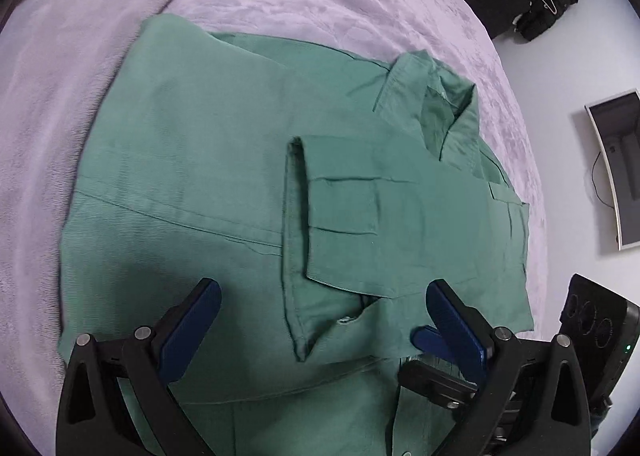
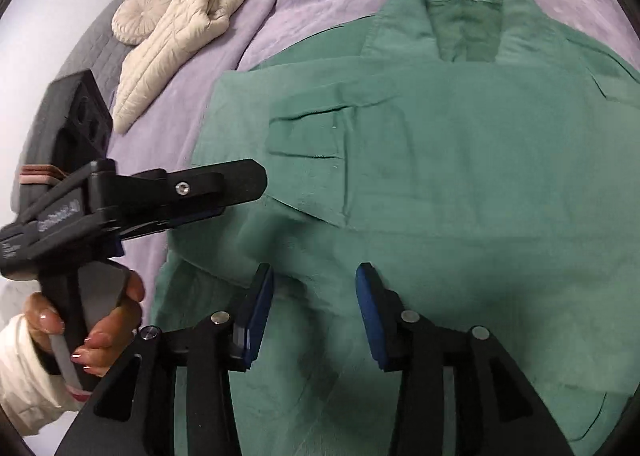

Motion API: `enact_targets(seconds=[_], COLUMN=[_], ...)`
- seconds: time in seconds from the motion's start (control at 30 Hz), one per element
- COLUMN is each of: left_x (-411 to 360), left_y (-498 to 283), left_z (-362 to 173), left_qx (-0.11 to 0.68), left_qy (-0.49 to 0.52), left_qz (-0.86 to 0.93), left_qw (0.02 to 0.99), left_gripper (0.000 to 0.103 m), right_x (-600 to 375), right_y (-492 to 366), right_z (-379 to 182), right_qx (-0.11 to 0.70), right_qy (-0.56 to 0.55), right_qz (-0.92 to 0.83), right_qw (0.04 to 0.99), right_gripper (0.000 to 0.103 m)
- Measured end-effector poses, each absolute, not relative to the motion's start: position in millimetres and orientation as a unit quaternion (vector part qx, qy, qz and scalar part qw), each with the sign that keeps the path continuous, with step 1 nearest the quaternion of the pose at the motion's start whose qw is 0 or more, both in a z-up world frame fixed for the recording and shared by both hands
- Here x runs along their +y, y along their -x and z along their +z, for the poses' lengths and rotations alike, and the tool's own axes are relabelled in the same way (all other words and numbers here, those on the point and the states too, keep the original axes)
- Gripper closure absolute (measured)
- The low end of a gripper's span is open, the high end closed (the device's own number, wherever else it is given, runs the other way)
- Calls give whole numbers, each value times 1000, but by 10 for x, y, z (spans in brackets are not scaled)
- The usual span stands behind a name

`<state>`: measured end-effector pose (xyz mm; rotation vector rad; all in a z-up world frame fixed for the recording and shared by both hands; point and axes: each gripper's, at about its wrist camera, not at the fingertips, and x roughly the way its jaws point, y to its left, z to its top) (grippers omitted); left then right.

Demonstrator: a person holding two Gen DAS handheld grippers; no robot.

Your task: Fold small clothes

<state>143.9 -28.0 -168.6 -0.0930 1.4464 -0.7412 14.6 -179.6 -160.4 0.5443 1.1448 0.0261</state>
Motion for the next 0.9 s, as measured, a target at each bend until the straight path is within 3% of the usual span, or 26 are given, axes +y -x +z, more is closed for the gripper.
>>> enact_targets(seconds=[0.23,0.37,0.47,0.53,0.7,0.9], left_x=[-614,-730,-687,-591,-517,-392], left_y=[-1344,-1330,-1395,-1450,-1477,-1498], left_z=[-1734,-1720,-1674,-1592,-1557,-1634], left_qx=[642,643,640,637,617,624], left_qy=[-19,-73,-72,-45,-73,-94], left_qz=[-325,-297,-300,-316,-317,-288], left_qw=[694,702,704,702,717,721], left_gripper=[1,59,88,91,91,88], right_x=[-2645,-3036,-3318,-3427,-3473,-3534], right_y=[953,1430,1607,1675,1672,1767], right_z=[-1605,-1580,-1575,-1540,-1391,-1729], right_qx=[488,450,412,384,401,450], right_qy=[-415,-457,-495,-509,-456,-453], right_qz=[-123,-195,-223,-226,-217,-231], right_qw=[758,742,732,737,764,734], right_gripper=[57,57,57,99,100,100])
